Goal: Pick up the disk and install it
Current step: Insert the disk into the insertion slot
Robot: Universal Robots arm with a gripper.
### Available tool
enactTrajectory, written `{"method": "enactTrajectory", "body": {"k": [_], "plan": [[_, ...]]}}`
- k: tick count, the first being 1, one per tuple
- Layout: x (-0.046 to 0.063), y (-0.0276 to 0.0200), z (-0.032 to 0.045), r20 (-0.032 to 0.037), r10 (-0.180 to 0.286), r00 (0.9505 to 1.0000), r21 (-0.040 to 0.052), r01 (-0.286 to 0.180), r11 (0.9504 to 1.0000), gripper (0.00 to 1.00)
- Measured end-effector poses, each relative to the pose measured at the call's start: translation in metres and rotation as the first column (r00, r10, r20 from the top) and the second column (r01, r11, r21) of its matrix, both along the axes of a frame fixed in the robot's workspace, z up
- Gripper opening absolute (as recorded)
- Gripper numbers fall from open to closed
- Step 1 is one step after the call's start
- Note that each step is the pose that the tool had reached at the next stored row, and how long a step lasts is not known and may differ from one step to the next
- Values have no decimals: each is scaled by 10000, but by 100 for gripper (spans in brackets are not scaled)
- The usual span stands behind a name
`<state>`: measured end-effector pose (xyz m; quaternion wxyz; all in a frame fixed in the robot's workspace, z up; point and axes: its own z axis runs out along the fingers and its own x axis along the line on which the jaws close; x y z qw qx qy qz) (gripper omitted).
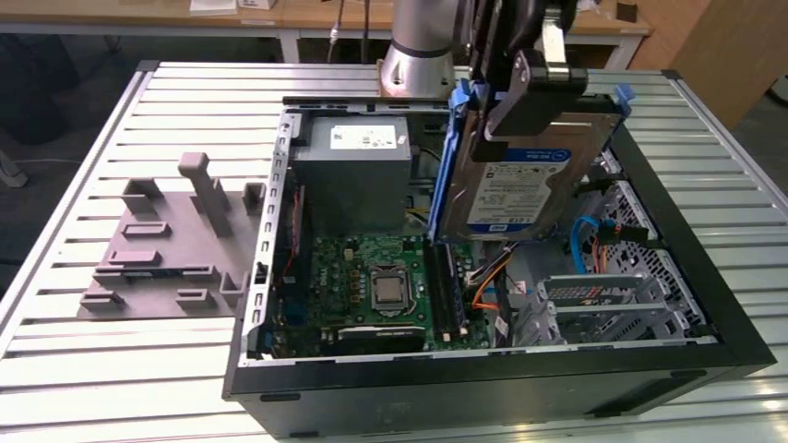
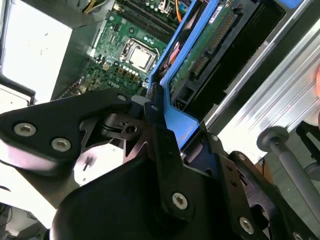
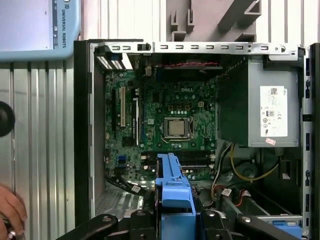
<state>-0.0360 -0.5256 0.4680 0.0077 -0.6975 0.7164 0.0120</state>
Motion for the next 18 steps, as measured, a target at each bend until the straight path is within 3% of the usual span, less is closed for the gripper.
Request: {"method": "enactTrajectory", "body": {"k": [3, 7, 10, 18], "plan": [[6, -59, -11, 1, 0, 10000, 1, 0, 10000, 36], [8, -182, -25, 0, 0, 10000, 0, 0, 10000, 36], [20, -245, -27, 0, 0, 10000, -1, 0, 10000, 36], [227, -281, -52, 0, 0, 10000, -3, 0, 10000, 36]]}}
